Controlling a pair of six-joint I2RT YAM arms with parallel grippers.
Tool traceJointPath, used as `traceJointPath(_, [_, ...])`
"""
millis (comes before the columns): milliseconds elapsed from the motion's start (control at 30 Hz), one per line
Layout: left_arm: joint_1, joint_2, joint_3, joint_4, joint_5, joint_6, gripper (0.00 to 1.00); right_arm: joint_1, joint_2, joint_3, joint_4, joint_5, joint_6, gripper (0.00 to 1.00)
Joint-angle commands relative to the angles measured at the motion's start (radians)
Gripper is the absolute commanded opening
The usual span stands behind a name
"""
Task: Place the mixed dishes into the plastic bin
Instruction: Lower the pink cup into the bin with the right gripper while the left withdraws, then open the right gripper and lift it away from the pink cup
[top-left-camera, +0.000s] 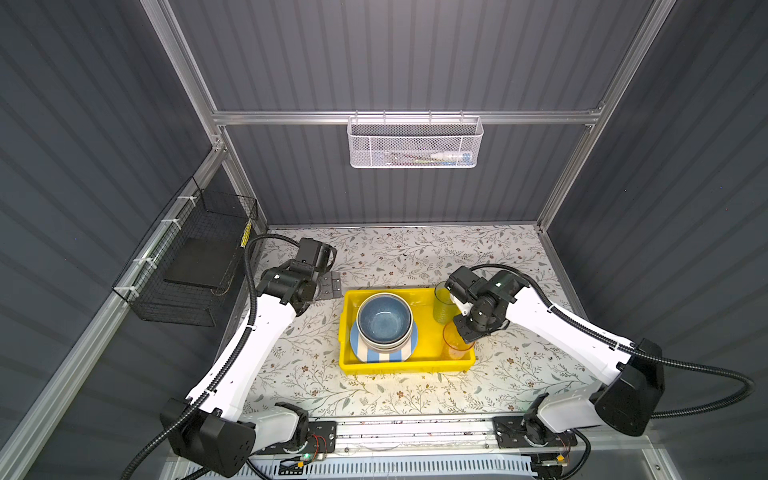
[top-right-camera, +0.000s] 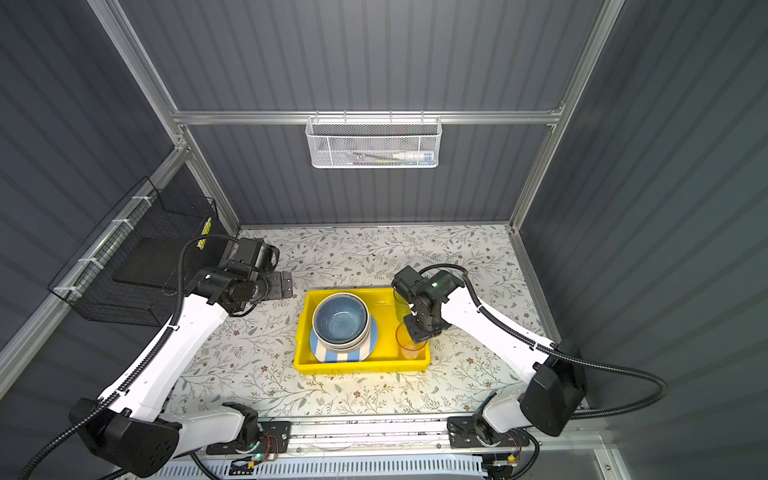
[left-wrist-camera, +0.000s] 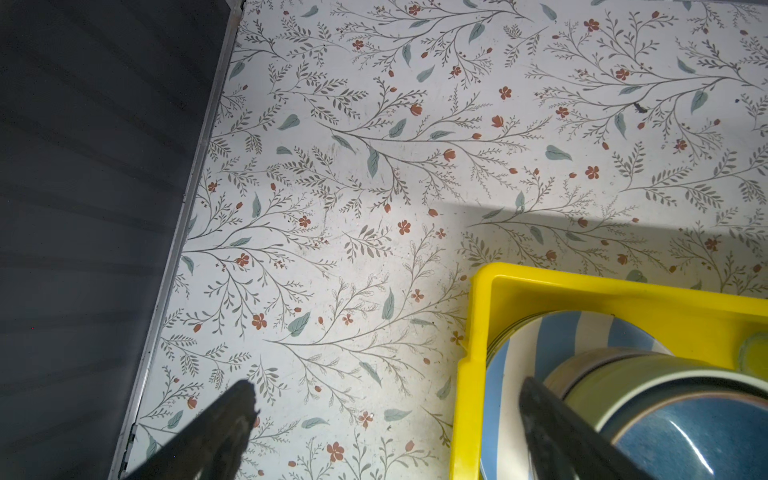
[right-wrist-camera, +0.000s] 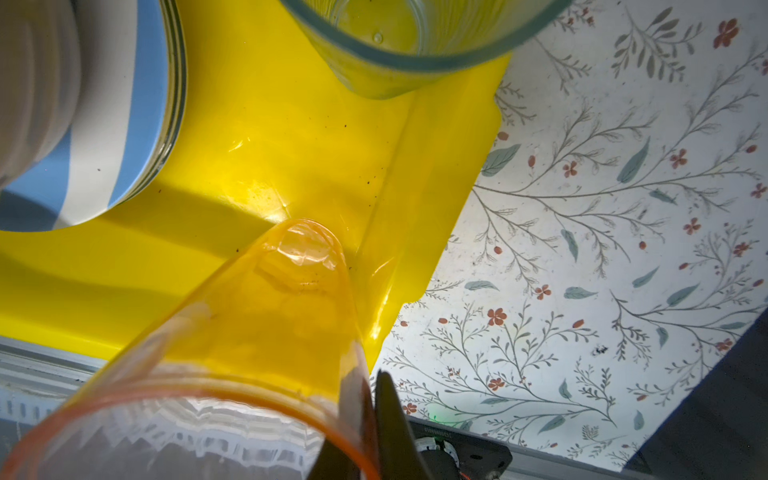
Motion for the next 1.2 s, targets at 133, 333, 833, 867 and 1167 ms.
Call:
traceJointPath(133, [0.014, -0.016, -0.016, 0.003, 0.009, 0.015, 1.00, 0.006, 0.019, -0.034, -0.002, 0.010, 0.008, 0.03])
traceJointPath(333, [0.017, -0.013, -0.016, 0.000, 0.001, 0.013, 1.00, 0.006, 0.029, -0.057, 0.018, 0.006, 0.013, 0.05])
traceJointPath(833, [0.024, -0.007, -0.019, 0.001, -0.005, 0.016, 1.00, 0.006, 0.043, -0.084, 0.034, -0.008, 0.020, 0.11])
traceJointPath(867, [0.025, -0.007, -0.019, 0.001, -0.006, 0.016, 1.00, 0.006, 0.040, -0.084, 0.036, -0.009, 0.022, 0.11])
traceJointPath(1167, [0.028, -0.001, -0.025, 0.010, -0.007, 0.017, 1.00, 0.006, 0.019, -0.063, 0.024, -0.001, 0.025, 0.21])
